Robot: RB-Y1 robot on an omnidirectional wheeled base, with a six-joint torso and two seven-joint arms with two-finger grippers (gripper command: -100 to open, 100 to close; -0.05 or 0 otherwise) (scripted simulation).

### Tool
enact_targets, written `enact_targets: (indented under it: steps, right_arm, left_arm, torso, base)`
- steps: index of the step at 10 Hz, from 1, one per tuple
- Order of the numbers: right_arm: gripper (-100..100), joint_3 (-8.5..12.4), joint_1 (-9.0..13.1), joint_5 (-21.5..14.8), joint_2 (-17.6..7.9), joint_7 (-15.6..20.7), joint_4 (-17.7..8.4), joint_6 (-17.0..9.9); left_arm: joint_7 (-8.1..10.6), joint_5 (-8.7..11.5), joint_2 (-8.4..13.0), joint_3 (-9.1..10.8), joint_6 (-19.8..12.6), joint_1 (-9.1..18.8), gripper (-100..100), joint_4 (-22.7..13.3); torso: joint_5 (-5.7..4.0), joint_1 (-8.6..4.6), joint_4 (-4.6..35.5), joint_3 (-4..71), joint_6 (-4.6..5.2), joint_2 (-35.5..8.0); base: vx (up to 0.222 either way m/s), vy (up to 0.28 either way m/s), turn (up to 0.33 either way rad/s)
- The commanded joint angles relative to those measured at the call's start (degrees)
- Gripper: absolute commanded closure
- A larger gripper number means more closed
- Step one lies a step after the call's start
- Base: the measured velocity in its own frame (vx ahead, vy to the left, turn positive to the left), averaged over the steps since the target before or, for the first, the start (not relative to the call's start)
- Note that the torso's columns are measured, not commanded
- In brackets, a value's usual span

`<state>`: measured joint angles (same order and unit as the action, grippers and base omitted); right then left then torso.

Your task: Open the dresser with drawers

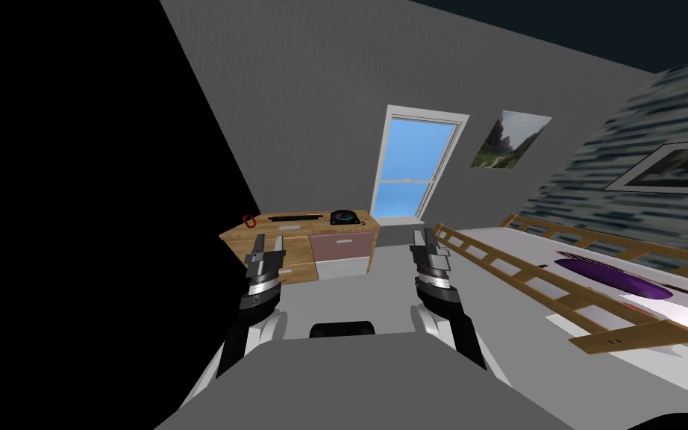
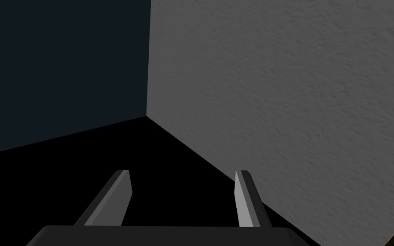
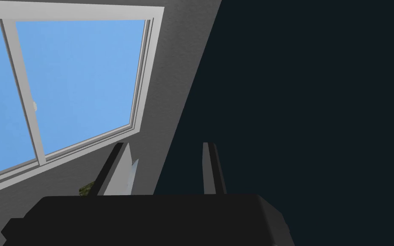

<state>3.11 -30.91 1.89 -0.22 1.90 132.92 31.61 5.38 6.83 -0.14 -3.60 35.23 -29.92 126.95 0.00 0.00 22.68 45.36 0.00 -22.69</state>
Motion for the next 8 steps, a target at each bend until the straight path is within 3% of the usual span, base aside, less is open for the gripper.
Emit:
enact_targets:
  steps: [1, 3, 4, 5, 8]
  right_arm:
    - [0, 0.0, 0.0, 0.0, 0.0, 0.0, 0.0, 0.0]
    - [0, 0.0, 0.0, 0.0, 0.0, 0.0, 0.0, 0.0]
    - [0, 0.0, 0.0, 0.0, 0.0, 0.0, 0.0, 0.0]
    - [0, 0.0, 0.0, 0.0, 0.0, 0.0, 0.0, 0.0]
    - [0, 0.0, 0.0, 0.0, 0.0, 0.0, 0.0, 0.0]
  left_arm:
    - [0.0, 0.0, 0.0, 0.0, 0.0, 0.0, 0, 0.0]
    - [0.0, 0.0, 0.0, 0.0, 0.0, 0.0, 0, 0.0]
    - [-0.01, 0.0, 2.3, 0.03, 0.0, 0.2, -100, -0.6]
    - [-0.02, 0.0, 3.7, 0.06, -0.1, 0.3, -100, -1.2]
    - [-0.06, 0.0, 7.1, 0.18, -0.2, 1.0, -100, -3.9]
  torso:
    - [0.0, 0.0, 4.2, 8.5, 0.0, -4.2]
    - [0.0, 0.0, 12.7, 25.4, 0.0, -12.7]
    - [0.0, 0.0, 16.9, 33.8, 0.0, -16.9]
    - [0.0, 0.0, 18.8, 37.8, 0.0, -18.8]
    - [-0.02, -0.07, 19.6, 39.2, 0.0, -19.5]
  base:
    - [0.0, 0.0, 0.0]
    - [0.0, 0.0, 0.0]
    - [0.019, -0.006, -0.002]
    - [0.028, -0.014, -0.003]
    - [0.048, -0.038, -0.004]
